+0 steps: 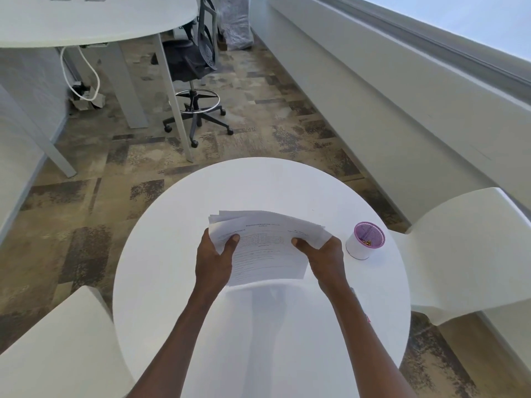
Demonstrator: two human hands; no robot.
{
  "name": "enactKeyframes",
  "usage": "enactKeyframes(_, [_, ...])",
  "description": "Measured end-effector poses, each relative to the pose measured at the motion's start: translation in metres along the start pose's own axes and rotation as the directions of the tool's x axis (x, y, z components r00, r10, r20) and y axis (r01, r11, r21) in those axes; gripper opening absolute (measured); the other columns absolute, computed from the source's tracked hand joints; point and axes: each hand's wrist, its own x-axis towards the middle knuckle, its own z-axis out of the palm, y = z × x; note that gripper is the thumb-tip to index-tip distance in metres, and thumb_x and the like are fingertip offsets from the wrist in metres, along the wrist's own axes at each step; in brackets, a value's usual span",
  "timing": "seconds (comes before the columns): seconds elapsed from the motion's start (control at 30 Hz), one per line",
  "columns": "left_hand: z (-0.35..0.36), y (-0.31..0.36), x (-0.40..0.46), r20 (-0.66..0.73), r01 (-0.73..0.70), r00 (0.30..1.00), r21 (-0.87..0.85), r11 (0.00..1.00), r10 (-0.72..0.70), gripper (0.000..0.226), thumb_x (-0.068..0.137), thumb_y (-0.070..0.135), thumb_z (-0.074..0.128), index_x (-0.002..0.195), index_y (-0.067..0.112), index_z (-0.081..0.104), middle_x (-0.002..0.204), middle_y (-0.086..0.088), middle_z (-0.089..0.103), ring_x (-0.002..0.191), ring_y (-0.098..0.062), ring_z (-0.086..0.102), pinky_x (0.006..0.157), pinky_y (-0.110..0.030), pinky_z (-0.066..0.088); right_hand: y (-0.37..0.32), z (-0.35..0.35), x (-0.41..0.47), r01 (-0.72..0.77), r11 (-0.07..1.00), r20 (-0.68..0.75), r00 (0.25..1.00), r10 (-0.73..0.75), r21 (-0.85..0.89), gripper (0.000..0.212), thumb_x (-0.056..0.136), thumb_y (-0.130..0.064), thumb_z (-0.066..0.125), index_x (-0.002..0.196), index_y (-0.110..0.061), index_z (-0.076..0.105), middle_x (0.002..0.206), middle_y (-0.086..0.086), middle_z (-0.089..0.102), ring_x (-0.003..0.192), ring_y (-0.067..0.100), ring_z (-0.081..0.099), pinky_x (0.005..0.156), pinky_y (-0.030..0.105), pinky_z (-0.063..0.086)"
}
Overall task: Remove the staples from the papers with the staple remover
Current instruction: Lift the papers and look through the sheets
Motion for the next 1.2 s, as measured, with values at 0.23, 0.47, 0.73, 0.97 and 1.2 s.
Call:
enactKeyframes(0.23, [-0.007, 0.002, 0.001, 0.030, -0.009, 1.000, 0.013, 1.000, 0.008, 0.036, 0.087, 0.024, 0.074, 0.119, 0.027, 0.058, 0.117, 0.011, 0.065, 0.109, -0.014, 0.061, 0.088, -0.029, 0.051, -0.006, -0.009, -0.002, 0.034, 0.999, 0.092, 0.995, -0.031, -0.026, 0.021, 0.074, -0.013, 0.085, 0.090, -0.023, 0.074, 0.098, -0.004, 0.076, 0.085, 0.013, 0.065, 0.072, 0.026, 0.050])
enactKeyframes(0.47, [-0.009, -0.002, -0.002, 0.068, 0.005, 0.998, 0.030, 1.000, -0.007, 0.040, 0.085, 0.024, 0.077, 0.120, 0.027, 0.058, 0.117, 0.010, 0.065, 0.107, -0.012, 0.061, 0.084, -0.025, 0.049, -0.002, -0.012, -0.003, 0.014, 1.000, 0.116, 0.993, -0.014, -0.002, 0.027, 0.071, -0.014, 0.087, 0.094, -0.021, 0.073, 0.105, 0.006, 0.073, 0.088, 0.015, 0.066, 0.076, 0.030, 0.052])
enactKeyframes(0.73, [-0.009, -0.002, 0.002, 0.121, 0.010, 0.992, 0.054, 0.998, -0.016, 0.030, 0.087, 0.020, 0.075, 0.114, 0.022, 0.065, 0.107, 0.009, 0.071, 0.099, -0.009, 0.066, 0.078, -0.024, 0.052, 0.003, -0.011, 0.001, 0.014, 1.000, 0.127, 0.992, -0.012, -0.013, 0.040, 0.068, -0.015, 0.084, 0.102, -0.025, 0.067, 0.105, 0.001, 0.072, 0.092, 0.016, 0.067, 0.075, 0.029, 0.055])
enactKeyframes(0.97, [-0.006, -0.002, -0.004, 0.129, 0.053, 0.990, -0.031, 0.998, -0.048, 0.011, 0.092, 0.022, 0.070, 0.103, 0.025, 0.069, 0.100, 0.007, 0.075, 0.090, -0.007, 0.070, 0.072, -0.024, 0.048, 0.011, -0.009, -0.001, -0.019, 0.998, 0.147, 0.989, 0.028, -0.061, 0.024, 0.084, -0.001, 0.072, 0.107, -0.008, 0.071, 0.106, 0.007, 0.076, 0.104, 0.028, 0.070, 0.096, 0.048, 0.055])
enactKeyframes(1.2, [-0.005, 0.010, 0.000, 0.109, 0.013, 0.994, -0.084, 0.996, -0.003, 0.011, 0.092, 0.023, 0.070, 0.102, 0.029, 0.068, 0.098, 0.011, 0.075, 0.088, -0.001, 0.068, 0.074, -0.021, 0.051, 0.006, -0.010, 0.003, 0.022, 1.000, 0.110, 0.994, -0.020, -0.011, 0.023, 0.085, -0.006, 0.073, 0.104, -0.019, 0.074, 0.104, -0.001, 0.078, 0.102, 0.020, 0.071, 0.090, 0.036, 0.055])
